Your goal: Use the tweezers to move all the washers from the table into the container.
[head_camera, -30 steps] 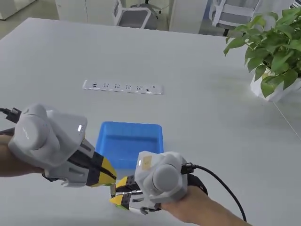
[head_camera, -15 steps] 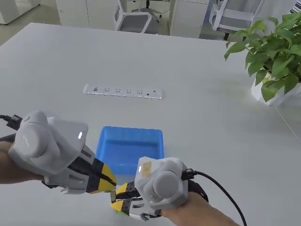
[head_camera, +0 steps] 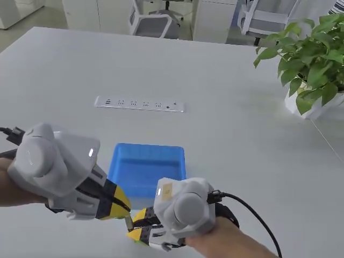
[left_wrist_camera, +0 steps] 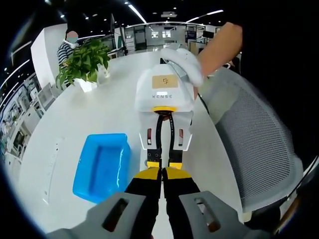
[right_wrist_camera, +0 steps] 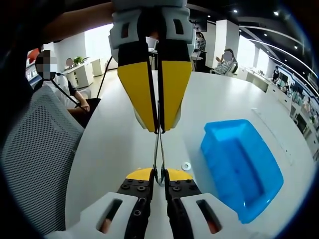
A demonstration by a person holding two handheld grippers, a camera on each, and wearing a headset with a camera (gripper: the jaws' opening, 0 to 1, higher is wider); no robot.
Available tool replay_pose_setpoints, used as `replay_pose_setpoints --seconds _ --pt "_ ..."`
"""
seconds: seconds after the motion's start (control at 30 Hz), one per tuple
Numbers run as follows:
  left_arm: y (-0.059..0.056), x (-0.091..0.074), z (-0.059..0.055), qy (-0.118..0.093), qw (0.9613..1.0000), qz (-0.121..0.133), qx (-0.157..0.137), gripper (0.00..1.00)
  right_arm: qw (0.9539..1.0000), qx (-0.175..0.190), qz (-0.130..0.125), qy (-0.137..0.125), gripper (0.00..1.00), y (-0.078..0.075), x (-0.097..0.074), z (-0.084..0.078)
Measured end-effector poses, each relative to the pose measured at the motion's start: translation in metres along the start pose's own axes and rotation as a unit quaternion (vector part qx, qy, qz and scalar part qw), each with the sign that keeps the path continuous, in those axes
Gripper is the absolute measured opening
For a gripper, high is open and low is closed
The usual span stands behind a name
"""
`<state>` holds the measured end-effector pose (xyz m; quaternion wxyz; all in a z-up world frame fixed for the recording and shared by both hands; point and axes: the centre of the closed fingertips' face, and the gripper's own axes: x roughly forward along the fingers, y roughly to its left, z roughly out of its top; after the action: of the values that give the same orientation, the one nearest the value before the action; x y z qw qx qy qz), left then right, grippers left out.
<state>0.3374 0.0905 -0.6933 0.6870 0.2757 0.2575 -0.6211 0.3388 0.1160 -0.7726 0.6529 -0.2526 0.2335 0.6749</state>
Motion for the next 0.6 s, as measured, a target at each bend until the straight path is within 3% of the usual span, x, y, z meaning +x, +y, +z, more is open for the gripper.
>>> replay_pose_setpoints --seconds 0.6 --pt "0.01 -0.02 0.022 -0.005 0.9999 0.008 0.014 0.05 0.9997 -0.01 -0.02 -0.008 0.11 -0.011 -0.021 0.023"
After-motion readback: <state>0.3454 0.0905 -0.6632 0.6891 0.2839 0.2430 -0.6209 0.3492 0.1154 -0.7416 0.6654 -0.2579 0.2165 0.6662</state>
